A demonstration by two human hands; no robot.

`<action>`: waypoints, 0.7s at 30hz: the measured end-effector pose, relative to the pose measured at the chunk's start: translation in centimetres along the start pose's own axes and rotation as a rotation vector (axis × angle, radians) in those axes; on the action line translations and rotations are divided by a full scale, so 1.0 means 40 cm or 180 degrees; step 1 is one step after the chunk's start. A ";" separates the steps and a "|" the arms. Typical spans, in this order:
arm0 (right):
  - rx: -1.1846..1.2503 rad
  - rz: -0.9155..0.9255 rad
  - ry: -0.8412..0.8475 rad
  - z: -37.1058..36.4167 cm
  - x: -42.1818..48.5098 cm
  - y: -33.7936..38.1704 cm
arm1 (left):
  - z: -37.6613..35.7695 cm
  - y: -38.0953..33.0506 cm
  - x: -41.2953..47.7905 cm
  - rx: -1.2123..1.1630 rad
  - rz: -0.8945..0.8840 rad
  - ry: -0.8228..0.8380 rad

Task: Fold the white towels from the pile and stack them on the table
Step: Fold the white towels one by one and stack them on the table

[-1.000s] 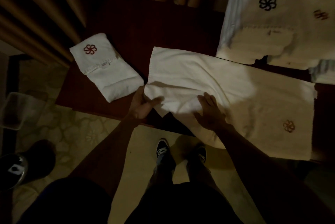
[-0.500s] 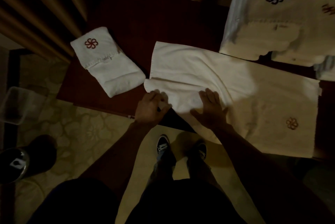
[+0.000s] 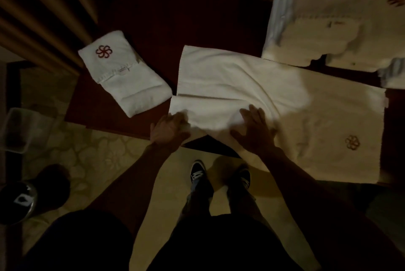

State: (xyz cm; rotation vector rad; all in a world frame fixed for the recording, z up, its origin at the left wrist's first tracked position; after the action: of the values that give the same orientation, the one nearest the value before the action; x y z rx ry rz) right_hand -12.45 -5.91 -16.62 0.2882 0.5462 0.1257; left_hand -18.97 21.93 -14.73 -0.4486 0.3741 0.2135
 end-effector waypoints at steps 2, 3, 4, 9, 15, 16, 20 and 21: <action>-0.0032 0.0011 0.0018 0.004 0.003 -0.005 | 0.022 0.001 0.004 0.0101 0.0050 0.0275; -0.0044 0.0022 0.0024 0.005 0.005 -0.006 | 0.030 0.001 0.007 0.0246 0.0073 0.0440; -0.0049 0.0031 0.0033 0.007 0.005 -0.008 | 0.037 -0.002 0.007 0.0425 0.0061 0.0611; -0.0155 0.0195 -0.0020 0.017 -0.003 -0.013 | 0.042 0.009 0.006 0.0978 -0.0006 0.0963; -0.0144 0.0423 -0.0997 0.028 -0.024 -0.034 | 0.040 -0.058 0.043 0.0540 -0.0207 0.0039; -0.0138 0.0240 -0.1038 0.026 -0.031 -0.044 | 0.027 -0.071 0.045 0.0501 -0.0244 -0.0004; -0.0176 -0.0384 -0.0538 0.006 -0.058 -0.085 | -0.030 -0.081 0.022 0.0398 -0.0103 -0.0011; -0.0138 -0.0364 -0.0438 0.004 -0.060 -0.093 | -0.037 -0.076 0.017 0.0435 -0.0142 -0.0043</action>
State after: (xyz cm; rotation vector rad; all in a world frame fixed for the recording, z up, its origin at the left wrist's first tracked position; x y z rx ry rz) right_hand -14.23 -9.97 -16.43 0.2211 0.4217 0.0067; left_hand -17.94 18.66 -15.08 -0.3203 0.3625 0.1466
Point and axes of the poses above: each hand's wrist, its own x-axis towards the middle knuckle, its own z-axis out of the back of the hand, y = z × x, the point moved 2 cm from there along x, towards the middle knuckle, and after that the axes turned 1 degree about y, right-handed, at the moved point
